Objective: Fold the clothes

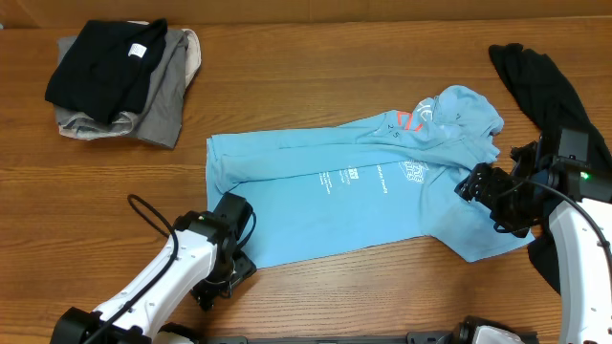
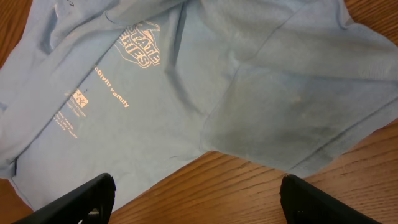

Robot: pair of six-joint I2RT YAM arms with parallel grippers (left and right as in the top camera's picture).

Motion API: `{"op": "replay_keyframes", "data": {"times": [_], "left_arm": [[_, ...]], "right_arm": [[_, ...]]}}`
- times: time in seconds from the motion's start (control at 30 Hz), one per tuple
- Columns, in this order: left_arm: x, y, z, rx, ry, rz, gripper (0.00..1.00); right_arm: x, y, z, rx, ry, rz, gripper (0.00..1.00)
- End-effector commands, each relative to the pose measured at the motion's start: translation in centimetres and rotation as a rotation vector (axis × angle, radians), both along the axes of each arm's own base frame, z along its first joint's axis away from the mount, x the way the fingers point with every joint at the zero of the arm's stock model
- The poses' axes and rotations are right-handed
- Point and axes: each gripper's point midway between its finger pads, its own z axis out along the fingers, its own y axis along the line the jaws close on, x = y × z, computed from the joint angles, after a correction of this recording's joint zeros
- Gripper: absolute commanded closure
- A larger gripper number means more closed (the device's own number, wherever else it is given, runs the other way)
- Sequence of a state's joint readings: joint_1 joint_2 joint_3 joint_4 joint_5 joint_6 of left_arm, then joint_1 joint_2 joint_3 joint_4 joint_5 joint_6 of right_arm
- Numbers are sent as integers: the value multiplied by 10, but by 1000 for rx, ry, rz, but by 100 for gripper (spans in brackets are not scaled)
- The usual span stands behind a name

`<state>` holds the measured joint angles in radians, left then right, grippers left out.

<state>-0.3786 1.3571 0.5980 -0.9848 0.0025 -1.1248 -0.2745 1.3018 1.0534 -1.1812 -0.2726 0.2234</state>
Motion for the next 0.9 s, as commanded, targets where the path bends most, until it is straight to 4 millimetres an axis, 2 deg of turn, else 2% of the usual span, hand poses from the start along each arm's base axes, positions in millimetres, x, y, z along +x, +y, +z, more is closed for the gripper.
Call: {"op": "replay_keyframes", "data": {"times": [0.0,0.13,0.27,0.3,0.4,0.5,0.6,0.7,0.87], "left_arm": [[6,10,-4,68,-59,69,27],[23,11,-6,79,-131,66,27],[28,16,-5,109,-157,67,28],[28,17,-5,111,-157,67,30],[26,11,-6,65,-134,30,46],[20,-4,-7,-29,-95,-28,50],[17,-19,-5,-127,-71,-97,49],[23,-22,5,-139,-77,-129,46],[40,-9,29,-43,-128,-149,37]], "right_arm": [[-1,-2,-2,-11,2,7,12],[-1,-1,-2,-10,4,7,12],[-1,-1,-2,-10,3,7,12],[-1,-1,-2,-10,3,7,12],[-1,-1,-2,-10,3,7,12],[-1,-2,-2,-11,3,7,12],[-1,-2,-2,-11,1,7,12],[0,-2,-2,-12,-1,7,12],[0,-2,-2,-11,0,7,12]]}}
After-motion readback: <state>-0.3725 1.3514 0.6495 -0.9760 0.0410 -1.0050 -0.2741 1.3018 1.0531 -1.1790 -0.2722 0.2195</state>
